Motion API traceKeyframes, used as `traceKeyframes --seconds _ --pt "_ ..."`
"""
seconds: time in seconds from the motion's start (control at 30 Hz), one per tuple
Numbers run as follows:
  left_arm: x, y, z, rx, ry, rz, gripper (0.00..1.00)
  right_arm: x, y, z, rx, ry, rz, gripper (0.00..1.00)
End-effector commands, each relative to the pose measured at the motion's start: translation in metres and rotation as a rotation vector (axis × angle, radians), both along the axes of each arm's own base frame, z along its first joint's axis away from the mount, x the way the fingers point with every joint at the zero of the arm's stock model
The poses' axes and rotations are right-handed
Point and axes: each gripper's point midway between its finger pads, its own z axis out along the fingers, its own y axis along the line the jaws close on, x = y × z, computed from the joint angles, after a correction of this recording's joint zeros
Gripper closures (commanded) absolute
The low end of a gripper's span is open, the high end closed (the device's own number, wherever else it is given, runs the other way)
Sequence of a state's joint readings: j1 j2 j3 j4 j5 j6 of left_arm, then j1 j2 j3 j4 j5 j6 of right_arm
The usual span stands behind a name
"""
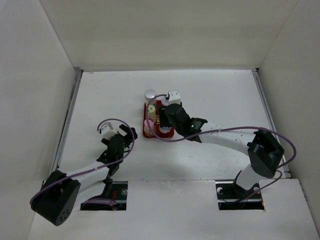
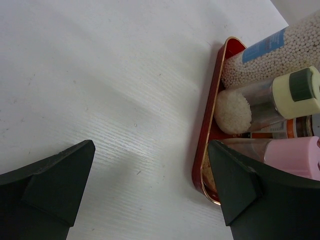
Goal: Organize the condiment bottles
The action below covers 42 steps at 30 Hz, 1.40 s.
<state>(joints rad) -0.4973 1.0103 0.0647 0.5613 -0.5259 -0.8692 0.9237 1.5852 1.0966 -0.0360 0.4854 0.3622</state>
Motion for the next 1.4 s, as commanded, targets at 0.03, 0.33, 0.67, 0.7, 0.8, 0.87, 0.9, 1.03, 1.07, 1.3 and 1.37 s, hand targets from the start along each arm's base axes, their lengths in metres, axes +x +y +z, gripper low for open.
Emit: traceKeyframes --seconds 0.03,0.33,0.67,0.7,0.8,0.87,0.9,1.03,1.07,1.3,1.37 --pt "0.007 -0.004 0.015 -0.045 -0.052 -0.004 0.0 0.022 0.032 0.044 0.107 -0.109 -0.001 0.49" --pt "0.008 -0.009 0.017 -0.052 -0.052 -0.021 0.0 0.02 0.026 0.017 0.017 -0.079 -0.04 0.32" --pt "0.008 -0.006 0.015 -0.054 -0.043 -0.021 0.0 0.008 0.012 0.053 0.051 -0.121 -0.045 0.05" --pt "0.008 -0.007 0.017 -0.056 -0.045 -0.024 0.0 0.005 0.004 0.062 0.062 -0.138 -0.055 0.04" --pt "0.008 -0.007 0.017 -0.051 -0.04 -0.022 0.0 -0.007 -0.025 0.086 0.109 -0.188 -0.098 0.0" --pt "0.007 -0.007 0.017 -0.053 -0.041 -0.024 0.0 -0.011 -0.05 0.092 0.142 -0.214 -0.142 0.0" --pt "0.007 -0.007 0.018 -0.056 -0.044 -0.025 0.0 -0.012 -0.067 0.094 0.155 -0.228 -0.177 0.0" --pt "0.009 0.001 0.012 -0.033 -0.019 0.005 0.0 -0.017 -0.114 0.082 0.203 -0.234 -0.293 0.0" --pt "0.01 0.005 0.011 -0.032 -0.013 0.018 0.0 -0.014 -0.124 0.076 0.201 -0.232 -0.318 0.0" --pt "0.02 0.001 0.009 0.014 0.081 -0.014 0.0 -0.011 -0.163 0.041 0.24 -0.219 -0.442 0.0" --pt "0.021 0.004 0.005 0.032 0.12 -0.004 0.0 -0.008 -0.169 0.033 0.251 -0.225 -0.464 0.0"
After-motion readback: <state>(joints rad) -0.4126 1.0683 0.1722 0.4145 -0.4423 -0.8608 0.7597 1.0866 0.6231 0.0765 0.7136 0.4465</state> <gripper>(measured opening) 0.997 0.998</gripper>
